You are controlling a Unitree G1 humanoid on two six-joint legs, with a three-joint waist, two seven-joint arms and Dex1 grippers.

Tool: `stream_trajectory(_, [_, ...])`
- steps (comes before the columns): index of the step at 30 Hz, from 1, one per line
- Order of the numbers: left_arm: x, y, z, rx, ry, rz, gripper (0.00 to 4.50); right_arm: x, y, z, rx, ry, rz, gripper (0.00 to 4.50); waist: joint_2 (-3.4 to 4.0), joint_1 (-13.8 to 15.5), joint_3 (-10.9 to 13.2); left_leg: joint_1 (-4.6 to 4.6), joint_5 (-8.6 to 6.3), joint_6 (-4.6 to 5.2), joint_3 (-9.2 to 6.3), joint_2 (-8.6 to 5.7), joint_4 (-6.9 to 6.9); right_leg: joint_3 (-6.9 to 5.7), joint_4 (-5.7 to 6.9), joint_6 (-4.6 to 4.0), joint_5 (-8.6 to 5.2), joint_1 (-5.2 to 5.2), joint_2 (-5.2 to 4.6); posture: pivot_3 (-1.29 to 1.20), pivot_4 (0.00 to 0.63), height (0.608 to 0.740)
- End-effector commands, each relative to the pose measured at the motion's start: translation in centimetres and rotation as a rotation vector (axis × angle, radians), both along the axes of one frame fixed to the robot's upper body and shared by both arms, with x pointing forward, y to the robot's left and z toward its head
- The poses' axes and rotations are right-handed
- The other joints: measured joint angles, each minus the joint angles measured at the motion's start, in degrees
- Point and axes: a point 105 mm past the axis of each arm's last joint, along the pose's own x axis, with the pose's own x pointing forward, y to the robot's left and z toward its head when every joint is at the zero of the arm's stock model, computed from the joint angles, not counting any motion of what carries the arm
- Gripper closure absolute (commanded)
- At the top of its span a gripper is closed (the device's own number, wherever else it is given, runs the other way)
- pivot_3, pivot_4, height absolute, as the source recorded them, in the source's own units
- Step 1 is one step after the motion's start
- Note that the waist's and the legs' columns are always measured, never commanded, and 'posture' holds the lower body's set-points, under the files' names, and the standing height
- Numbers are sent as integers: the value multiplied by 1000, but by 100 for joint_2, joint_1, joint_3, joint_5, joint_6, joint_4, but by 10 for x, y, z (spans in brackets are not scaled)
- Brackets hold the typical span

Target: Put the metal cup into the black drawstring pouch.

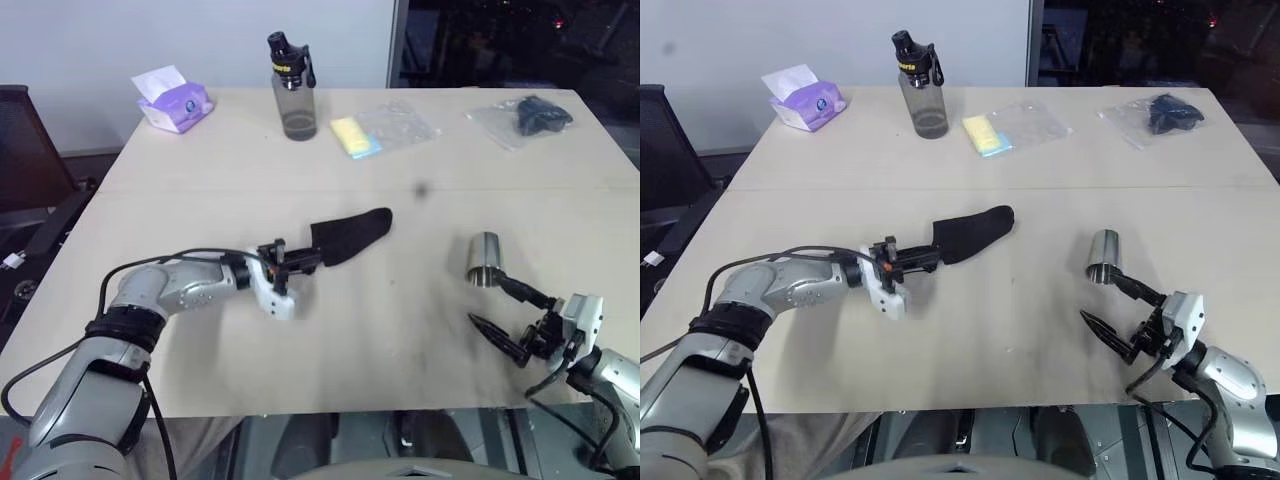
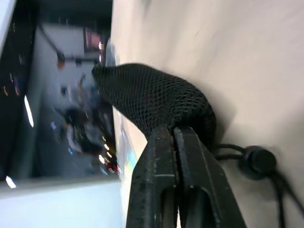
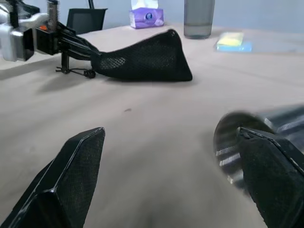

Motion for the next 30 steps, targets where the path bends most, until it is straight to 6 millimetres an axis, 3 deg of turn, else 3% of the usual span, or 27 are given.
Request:
stream_trajectory(1, [16,-2,23,-270,151,114,4491,5,17,16,-45,-87,40,0,0,-1,0,0,0,0,1,0,1,0,2,-1,0,0,0,0,150,740])
stream_trajectory(5, [35,-3,57,-703,462,233,4491,19,24,32,-54,-164,-6,0,-3,-28,2,-2,0,0,0,1,14,2,19,-1,1,-2,0,0,150,740])
stream_trajectory(10, [48,-2,84,-1150,847,343,4491,33,8,53,-39,-292,-160,0,-3,-39,2,0,0,0,-19,-1,17,-2,35,-2,-1,-2,6,0,150,740])
stream_trajectory(12, [52,-2,87,-1271,989,425,4491,35,1,50,-82,-292,-199,0,-3,-41,1,1,1,0,-25,-5,21,-2,42,-2,-1,-1,5,0,150,740])
stream_trajectory(19, [56,-14,96,-1459,1238,551,4491,45,-31,9,-294,-155,-361,0,-6,-45,2,0,1,0,-38,-13,22,-8,45,-3,-1,1,5,0,150,740])
stream_trajectory(24, [53,-19,89,-1526,1406,634,4491,59,-38,0,-295,-85,-450,0,-6,-150,1,5,2,-2,-38,-14,22,-4,48,-5,-2,1,6,0,150,740])
stream_trajectory(27, [50,-21,86,-1529,1465,654,4500,62,-40,2,-276,-72,-476,808,-6,-155,2,7,2,-2,-39,-14,22,-2,50,-5,-2,1,8,0,150,740])
stream_trajectory(30, [46,-24,83,-1517,1501,653,4500,63,-41,1,-243,-53,-494,2131,-7,-146,2,6,2,-2,-40,-14,21,-3,49,-6,-2,1,8,0,150,740])
